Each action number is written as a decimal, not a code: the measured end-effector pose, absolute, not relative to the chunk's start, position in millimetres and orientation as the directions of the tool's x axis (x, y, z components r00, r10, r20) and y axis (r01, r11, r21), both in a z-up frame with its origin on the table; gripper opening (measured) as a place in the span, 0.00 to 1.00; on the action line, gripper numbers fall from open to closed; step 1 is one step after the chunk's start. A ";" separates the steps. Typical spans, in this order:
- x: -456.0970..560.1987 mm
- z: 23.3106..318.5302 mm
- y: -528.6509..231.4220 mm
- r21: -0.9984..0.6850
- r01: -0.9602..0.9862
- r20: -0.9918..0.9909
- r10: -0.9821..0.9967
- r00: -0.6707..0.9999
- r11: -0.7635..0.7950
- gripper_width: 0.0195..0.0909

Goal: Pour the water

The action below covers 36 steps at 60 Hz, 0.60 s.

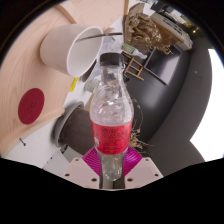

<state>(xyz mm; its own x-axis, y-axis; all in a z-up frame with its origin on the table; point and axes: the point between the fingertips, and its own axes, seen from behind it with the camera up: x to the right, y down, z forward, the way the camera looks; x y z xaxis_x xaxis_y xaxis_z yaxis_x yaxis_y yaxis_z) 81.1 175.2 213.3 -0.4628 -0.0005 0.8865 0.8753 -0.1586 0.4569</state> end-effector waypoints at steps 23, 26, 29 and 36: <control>116.0 221.9 158.2 -0.397 0.861 0.906 0.015 0.423 -0.317 0.05; 115.3 217.6 155.3 -0.540 0.774 0.818 0.009 0.575 -0.330 0.05; 106.0 208.5 153.4 -0.666 0.667 0.705 0.011 0.709 -0.334 0.06; 95.2 174.7 153.8 -0.853 0.357 0.372 0.036 0.928 -0.380 0.05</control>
<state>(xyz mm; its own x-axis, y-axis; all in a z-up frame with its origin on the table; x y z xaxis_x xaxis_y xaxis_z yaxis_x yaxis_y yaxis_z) 95.2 153.8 174.7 0.9275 0.0358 0.3721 0.3570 -0.3801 -0.8533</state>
